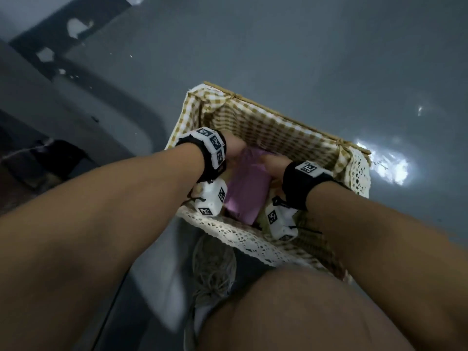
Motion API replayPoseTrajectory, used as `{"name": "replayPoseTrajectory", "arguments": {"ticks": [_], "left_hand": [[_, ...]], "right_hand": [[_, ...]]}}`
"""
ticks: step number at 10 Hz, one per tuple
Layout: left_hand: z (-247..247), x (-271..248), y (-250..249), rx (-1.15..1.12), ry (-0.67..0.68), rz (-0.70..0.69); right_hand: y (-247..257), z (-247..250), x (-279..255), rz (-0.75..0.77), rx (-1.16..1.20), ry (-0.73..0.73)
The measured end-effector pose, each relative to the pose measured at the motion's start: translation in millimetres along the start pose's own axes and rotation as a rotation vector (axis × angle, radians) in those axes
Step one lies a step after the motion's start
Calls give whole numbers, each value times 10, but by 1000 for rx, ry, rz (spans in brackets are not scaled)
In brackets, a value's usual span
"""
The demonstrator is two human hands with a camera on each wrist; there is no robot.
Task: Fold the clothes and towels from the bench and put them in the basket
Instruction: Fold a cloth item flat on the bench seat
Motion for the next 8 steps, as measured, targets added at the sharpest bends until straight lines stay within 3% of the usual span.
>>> {"name": "replayPoseTrajectory", "arguments": {"ticks": [1, 2, 3, 4, 5, 6, 7, 8], "left_hand": [[275, -493, -280, -195, -94, -60], [459, -867, -319, -251, -115, -191], [809, -1481, -240, -274, -220, -288], [1239, -2123, 65, -202, -393, -341], [1662, -2798, 527, -227, -502, -321], [1971, -3494, 1071, -108, -662, -259], [2095, -4082, 1651, 62, -802, -153], [2067, -4503, 2280, 67, -850, -14]], "right_hand": [[321, 72, -385, 46, -105, 42], [690, 18, -917, 183, -147, 126], [1060, -160, -1558, 404, -306, 102], [1391, -527, -2126, 544, -479, 167], [1665, -1086, -2633, 654, -587, 250], [1830, -1811, -3046, 769, -669, 353], [1858, -2612, -3331, 856, -717, 466], [1755, -3380, -3525, 960, -826, 480]]}}
Point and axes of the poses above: each hand's wrist, its own x-axis towards the middle knuckle, its own z-axis out of the back of the hand, y = z × x, the point moved 2 cm from there along x, towards the middle knuckle, and after that the axes turned 6 degrees about -z, right-handed, at the moved point
